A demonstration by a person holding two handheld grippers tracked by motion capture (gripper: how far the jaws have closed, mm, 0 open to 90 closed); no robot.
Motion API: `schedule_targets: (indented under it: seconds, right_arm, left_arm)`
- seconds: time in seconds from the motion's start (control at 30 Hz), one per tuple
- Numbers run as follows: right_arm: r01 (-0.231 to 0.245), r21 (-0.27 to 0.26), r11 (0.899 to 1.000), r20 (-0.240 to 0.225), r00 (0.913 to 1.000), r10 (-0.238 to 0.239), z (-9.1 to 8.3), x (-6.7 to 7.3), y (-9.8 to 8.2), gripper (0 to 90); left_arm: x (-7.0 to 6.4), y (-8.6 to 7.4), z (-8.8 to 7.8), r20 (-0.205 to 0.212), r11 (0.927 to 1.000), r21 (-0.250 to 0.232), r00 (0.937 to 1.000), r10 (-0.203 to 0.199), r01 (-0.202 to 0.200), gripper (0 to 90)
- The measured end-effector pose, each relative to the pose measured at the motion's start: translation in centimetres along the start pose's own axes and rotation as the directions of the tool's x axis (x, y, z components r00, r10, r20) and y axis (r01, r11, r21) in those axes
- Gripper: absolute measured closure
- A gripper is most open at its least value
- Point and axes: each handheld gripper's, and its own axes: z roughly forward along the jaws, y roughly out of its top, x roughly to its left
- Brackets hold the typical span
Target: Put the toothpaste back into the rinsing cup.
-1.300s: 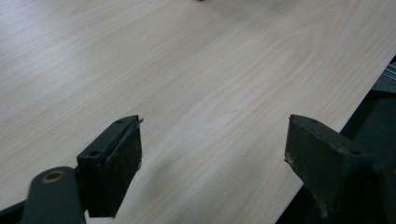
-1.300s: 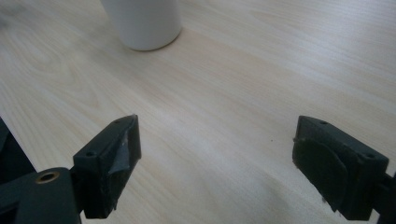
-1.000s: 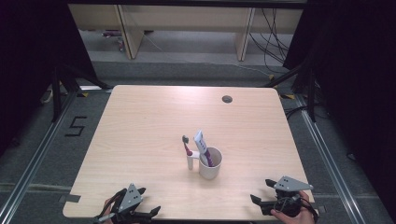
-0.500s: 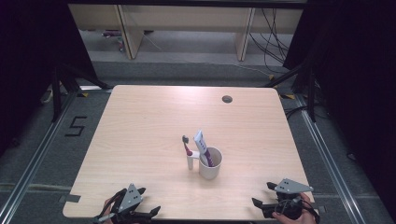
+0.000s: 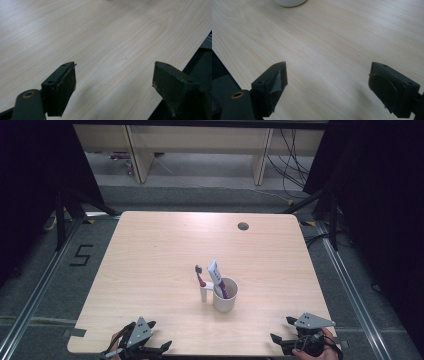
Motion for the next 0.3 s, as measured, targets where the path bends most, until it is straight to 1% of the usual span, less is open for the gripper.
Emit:
schedule_targets:
  seconds: [0.07,0.1,0.13,0.3]
  right_arm:
    - [0.002,-0.003,1.000,0.000,1.0000,-0.002,0.02,0.00,0.00,16.5]
    - [-0.020,-0.001,1.000,-0.008,0.9998,0.020,0.05,0.16,-0.02,16.5]
    - [-0.015,0.003,1.000,-0.001,0.9999,0.015,0.00,0.15,0.00,16.5]
    - [-0.014,0.004,1.000,0.001,0.9999,0.014,-0.03,0.16,0.02,16.5]
  left_arm:
    - [-0.02,0.01,0.00,-0.004,1.0000,-0.002,1.0000,-0.001,0.001,18.6]
    - [-0.02,0.02,-0.01,-0.005,1.0000,-0.002,1.0000,-0.001,0.001,18.6]
    - [-0.01,0.02,0.00,-0.004,1.0000,-0.002,1.0000,0.000,0.000,18.7]
    - [0.00,0.04,-0.05,-0.003,1.0000,-0.001,1.0000,0.001,-0.001,18.7]
